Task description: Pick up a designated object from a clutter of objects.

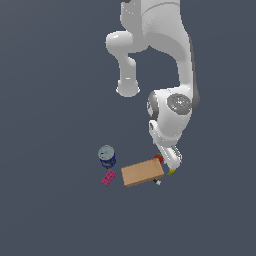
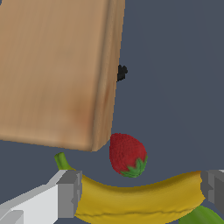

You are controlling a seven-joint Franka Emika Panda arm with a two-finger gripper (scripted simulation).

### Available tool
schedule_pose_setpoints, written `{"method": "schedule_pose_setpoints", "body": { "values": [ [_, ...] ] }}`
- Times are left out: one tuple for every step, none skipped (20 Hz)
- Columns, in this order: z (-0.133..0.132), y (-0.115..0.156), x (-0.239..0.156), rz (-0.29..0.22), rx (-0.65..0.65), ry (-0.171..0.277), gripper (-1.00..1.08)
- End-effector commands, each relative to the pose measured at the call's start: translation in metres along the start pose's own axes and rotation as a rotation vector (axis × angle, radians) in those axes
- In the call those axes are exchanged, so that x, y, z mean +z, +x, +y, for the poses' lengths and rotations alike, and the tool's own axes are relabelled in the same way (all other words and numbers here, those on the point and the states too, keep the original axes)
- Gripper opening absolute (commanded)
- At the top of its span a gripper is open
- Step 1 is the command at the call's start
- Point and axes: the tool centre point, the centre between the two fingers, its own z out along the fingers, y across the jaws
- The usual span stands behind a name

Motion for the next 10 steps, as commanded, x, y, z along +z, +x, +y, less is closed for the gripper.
{"method": "schedule_pose_setpoints", "body": {
  "values": [
    [-0.0007,-0.0017,0.0051,0.006,0.034,0.002,1.00],
    [-0.0009,-0.0022,0.0066,0.008,0.044,0.003,1.00],
    [-0.0010,-0.0027,0.0080,0.010,0.052,0.004,1.00],
    [-0.0011,-0.0031,0.0091,0.011,0.059,0.004,1.00],
    [-0.0012,-0.0035,0.0100,0.012,0.065,0.005,1.00],
    [-0.0013,-0.0037,0.0107,0.013,0.070,0.005,1.00],
    [-0.0013,-0.0039,0.0112,0.014,0.073,0.005,1.00],
    [-0.0013,-0.0040,0.0115,0.014,0.075,0.005,1.00],
    [-0.0013,-0.0040,0.0116,0.014,0.076,0.005,1.00],
    [-0.0011,-0.0041,0.0112,0.013,0.071,0.005,1.00]
  ]
}}
